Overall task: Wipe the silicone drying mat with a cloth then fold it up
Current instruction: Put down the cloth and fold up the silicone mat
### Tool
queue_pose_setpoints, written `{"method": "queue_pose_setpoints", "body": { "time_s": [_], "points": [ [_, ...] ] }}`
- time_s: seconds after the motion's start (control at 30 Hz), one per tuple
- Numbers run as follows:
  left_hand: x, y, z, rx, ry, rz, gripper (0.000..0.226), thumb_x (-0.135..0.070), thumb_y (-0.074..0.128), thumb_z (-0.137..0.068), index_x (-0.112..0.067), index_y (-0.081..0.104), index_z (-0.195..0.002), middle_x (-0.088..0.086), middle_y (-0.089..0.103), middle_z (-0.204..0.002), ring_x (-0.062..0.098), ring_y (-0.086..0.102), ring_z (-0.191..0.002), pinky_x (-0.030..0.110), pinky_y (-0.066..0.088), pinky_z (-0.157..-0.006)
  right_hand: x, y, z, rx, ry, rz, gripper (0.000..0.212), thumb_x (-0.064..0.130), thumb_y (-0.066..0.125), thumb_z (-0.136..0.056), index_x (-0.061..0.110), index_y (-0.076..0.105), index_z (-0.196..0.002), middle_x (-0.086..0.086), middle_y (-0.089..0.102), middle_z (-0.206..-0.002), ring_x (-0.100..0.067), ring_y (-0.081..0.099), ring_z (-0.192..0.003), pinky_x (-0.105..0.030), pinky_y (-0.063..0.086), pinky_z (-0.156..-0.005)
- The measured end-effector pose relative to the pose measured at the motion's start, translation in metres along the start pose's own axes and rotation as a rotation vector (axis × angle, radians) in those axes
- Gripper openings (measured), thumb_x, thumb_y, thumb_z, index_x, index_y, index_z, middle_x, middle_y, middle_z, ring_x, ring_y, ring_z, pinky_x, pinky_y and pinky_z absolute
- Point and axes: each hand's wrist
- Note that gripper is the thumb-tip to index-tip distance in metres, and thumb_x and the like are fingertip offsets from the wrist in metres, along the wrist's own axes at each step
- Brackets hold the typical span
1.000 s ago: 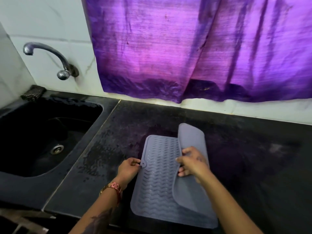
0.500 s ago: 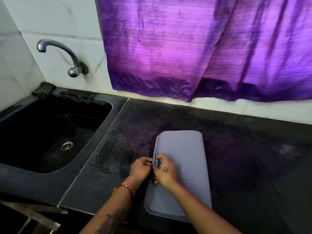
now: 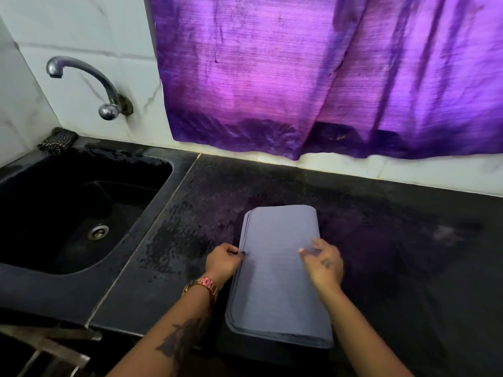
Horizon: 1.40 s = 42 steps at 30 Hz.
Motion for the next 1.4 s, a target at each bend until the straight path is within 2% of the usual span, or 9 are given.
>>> {"method": "queue_pose_setpoints", "body": {
  "time_s": [0.13, 0.2, 0.33, 0.47, 0.57, 0.8, 0.97, 1.07, 1.4],
  "points": [
    [-0.016, -0.002, -0.005, 0.082, -0.049, -0.078, 0.031, -0.034, 0.068, -0.082, -0.016, 0.057, -0.060, 0.001, 0.053, -0.060, 0.016, 0.051, -0.061, 0.024, 0.034, -0.056, -0.027, -0.025, -0.005, 0.294, 0.207, -0.138, 0.049, 0.035, 0.067, -0.083, 0.015, 0.055, -0.126, -0.006, 0.060, -0.121, -0.022, 0.059, -0.100, -0.035, 0.051, -0.082],
    [-0.026, -0.001, -0.007, 0.099, -0.052, -0.119, 0.027, -0.034, 0.068, -0.081, -0.007, 0.068, -0.075, 0.009, 0.060, -0.068, 0.020, 0.059, -0.070, 0.025, 0.037, -0.059, -0.031, -0.030, 0.001, 0.391, 0.248, -0.250, 0.048, 0.034, 0.068, -0.083, 0.016, 0.054, -0.125, 0.003, 0.063, -0.107, -0.010, 0.059, -0.087, -0.026, 0.046, -0.066],
    [-0.035, 0.001, -0.007, 0.106, -0.016, -0.236, 0.025, -0.026, 0.065, -0.080, -0.006, 0.069, -0.093, 0.013, 0.068, -0.098, 0.029, 0.064, -0.092, 0.032, 0.051, -0.076, -0.037, -0.036, -0.002, 0.444, 0.219, -0.281, 0.044, 0.029, 0.070, -0.081, 0.020, 0.055, -0.122, 0.001, 0.066, -0.109, -0.018, 0.061, -0.100, -0.039, 0.047, -0.088],
    [-0.037, -0.003, -0.008, 0.104, 0.004, -0.185, 0.011, -0.022, 0.069, -0.076, -0.016, 0.067, -0.085, 0.006, 0.068, -0.092, 0.025, 0.064, -0.088, 0.032, 0.053, -0.077, -0.030, -0.041, -0.004, 0.420, 0.166, -0.360, 0.036, 0.009, 0.069, -0.082, 0.009, 0.060, -0.117, -0.010, 0.069, -0.105, -0.028, 0.064, -0.100, -0.046, 0.050, -0.092],
    [-0.035, -0.007, -0.005, 0.084, -0.029, 0.001, 0.007, -0.017, 0.070, -0.075, -0.022, 0.066, -0.074, -0.001, 0.067, -0.079, 0.015, 0.060, -0.074, 0.033, 0.055, -0.076, -0.021, -0.045, -0.009, 0.408, 0.118, -0.371, 0.030, 0.001, 0.067, -0.082, 0.004, 0.063, -0.112, -0.012, 0.069, -0.103, -0.027, 0.065, -0.095, -0.037, 0.053, -0.084],
    [-0.018, -0.019, 0.012, -0.074, -0.083, 0.260, 0.014, -0.014, 0.075, -0.071, -0.022, 0.064, -0.076, -0.005, 0.067, -0.066, 0.012, 0.061, -0.057, 0.033, 0.059, -0.074, 0.013, -0.044, -0.028, 0.470, -0.054, -0.240, 0.028, -0.003, 0.062, -0.083, 0.006, 0.065, -0.109, -0.009, 0.070, -0.101, -0.024, 0.067, -0.091, -0.035, 0.053, -0.082],
    [0.001, -0.029, 0.034, -0.221, -0.115, 0.447, 0.019, -0.010, 0.071, -0.077, -0.017, 0.057, -0.086, -0.001, 0.062, -0.068, 0.013, 0.061, -0.057, 0.037, 0.058, -0.075, 0.059, -0.029, -0.041, 0.568, -0.246, -0.119, 0.036, -0.007, 0.062, -0.080, 0.012, 0.065, -0.110, -0.001, 0.069, -0.093, -0.010, 0.064, -0.079, -0.016, 0.052, -0.061],
    [0.010, -0.031, 0.050, -0.320, -0.147, 0.528, 0.020, -0.011, 0.070, -0.080, -0.017, 0.053, -0.090, 0.000, 0.063, -0.073, 0.015, 0.064, -0.060, 0.039, 0.059, -0.074, 0.090, -0.009, -0.050, 0.592, -0.361, 0.037, 0.037, -0.002, 0.063, -0.079, 0.021, 0.067, -0.108, 0.003, 0.069, -0.092, -0.015, 0.064, -0.087, -0.030, 0.053, -0.079],
    [0.039, -0.038, 0.078, -0.462, -0.286, 0.667, 0.028, -0.009, 0.070, -0.082, -0.009, 0.047, -0.099, 0.006, 0.061, -0.073, 0.022, 0.064, -0.060, 0.040, 0.059, -0.069, 0.127, 0.085, -0.040, 0.563, -0.674, 0.436, 0.042, 0.012, 0.056, -0.088, 0.033, 0.057, -0.125, -0.003, 0.063, -0.122, -0.025, 0.060, -0.105, -0.030, 0.049, -0.084]
  ]
}}
Point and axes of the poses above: each hand's wrist, its own z-axis away from the middle knuckle, its own y-axis out of the palm, x = y × z
